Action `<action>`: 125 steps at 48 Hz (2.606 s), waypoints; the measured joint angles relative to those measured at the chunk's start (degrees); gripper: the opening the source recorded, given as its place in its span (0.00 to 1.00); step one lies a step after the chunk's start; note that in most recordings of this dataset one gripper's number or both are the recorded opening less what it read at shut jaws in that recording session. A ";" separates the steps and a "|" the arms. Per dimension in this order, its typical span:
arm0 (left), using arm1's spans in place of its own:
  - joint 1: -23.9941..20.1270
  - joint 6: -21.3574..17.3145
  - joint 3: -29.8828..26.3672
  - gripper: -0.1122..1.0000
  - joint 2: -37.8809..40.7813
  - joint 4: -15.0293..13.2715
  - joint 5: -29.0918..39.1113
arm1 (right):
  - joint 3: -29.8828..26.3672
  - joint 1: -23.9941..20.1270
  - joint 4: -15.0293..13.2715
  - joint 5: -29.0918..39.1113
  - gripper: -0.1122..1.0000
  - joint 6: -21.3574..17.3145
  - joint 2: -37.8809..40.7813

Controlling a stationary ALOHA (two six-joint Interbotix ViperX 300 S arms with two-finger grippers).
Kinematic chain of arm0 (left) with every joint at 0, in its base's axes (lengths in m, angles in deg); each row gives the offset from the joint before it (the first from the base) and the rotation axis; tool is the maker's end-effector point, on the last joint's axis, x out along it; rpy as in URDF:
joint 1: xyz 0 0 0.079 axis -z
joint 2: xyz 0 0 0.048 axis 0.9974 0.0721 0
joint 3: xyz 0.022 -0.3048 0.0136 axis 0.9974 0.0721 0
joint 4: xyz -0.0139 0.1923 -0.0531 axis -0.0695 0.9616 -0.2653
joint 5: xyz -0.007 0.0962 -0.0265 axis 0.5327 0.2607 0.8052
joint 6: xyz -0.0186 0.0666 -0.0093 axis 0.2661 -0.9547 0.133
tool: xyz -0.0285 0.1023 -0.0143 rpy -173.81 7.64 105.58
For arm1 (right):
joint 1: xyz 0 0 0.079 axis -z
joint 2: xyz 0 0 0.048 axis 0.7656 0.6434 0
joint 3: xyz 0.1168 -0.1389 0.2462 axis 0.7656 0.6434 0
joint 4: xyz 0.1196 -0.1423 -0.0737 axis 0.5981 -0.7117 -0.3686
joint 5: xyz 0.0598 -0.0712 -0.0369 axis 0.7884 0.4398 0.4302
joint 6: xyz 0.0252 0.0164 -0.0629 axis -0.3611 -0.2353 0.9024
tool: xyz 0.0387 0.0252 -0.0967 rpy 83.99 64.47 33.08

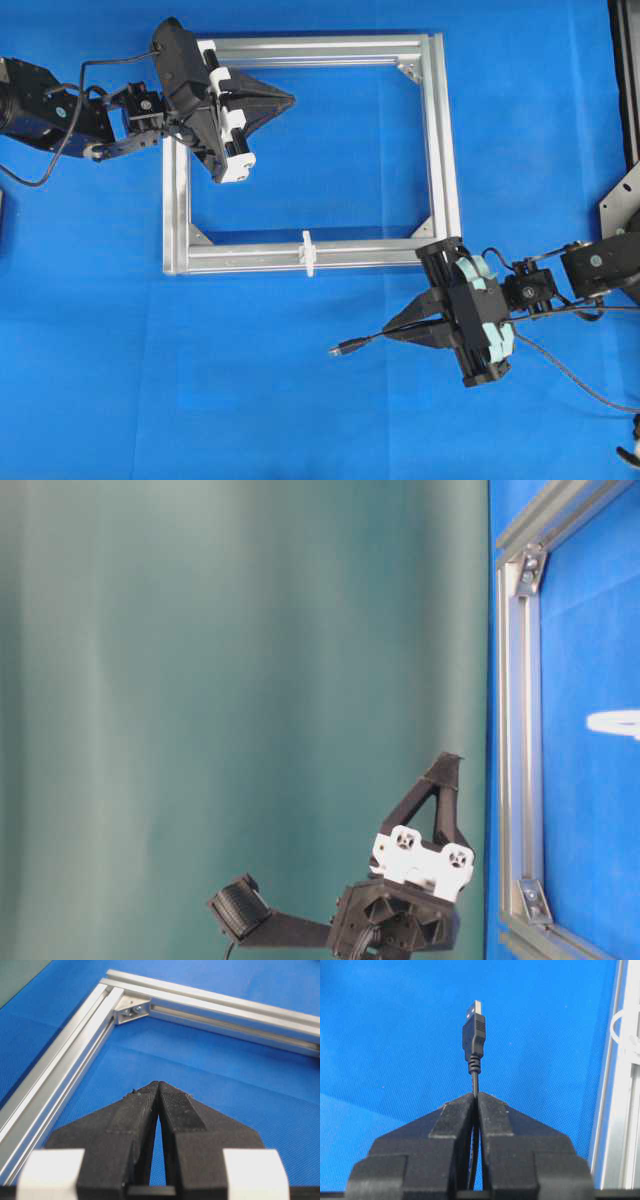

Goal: Insert the wire through the string loop located in the center.

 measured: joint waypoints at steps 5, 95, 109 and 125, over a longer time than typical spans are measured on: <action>0.00 0.00 0.00 0.10 -0.09 -0.09 0.00 | 0.09 0.70 0.00 0.00 0.08 0.00 0.09; 0.00 0.09 0.09 0.10 0.00 0.00 0.00 | 1.41 15.38 0.09 -0.26 0.08 0.00 -1.14; 0.00 0.09 0.09 0.10 0.00 0.00 0.00 | 1.41 15.38 0.09 -0.26 0.08 0.00 -1.14; 0.00 0.09 0.09 0.10 0.00 0.00 0.00 | 1.41 15.47 0.18 -0.26 0.08 0.00 -1.14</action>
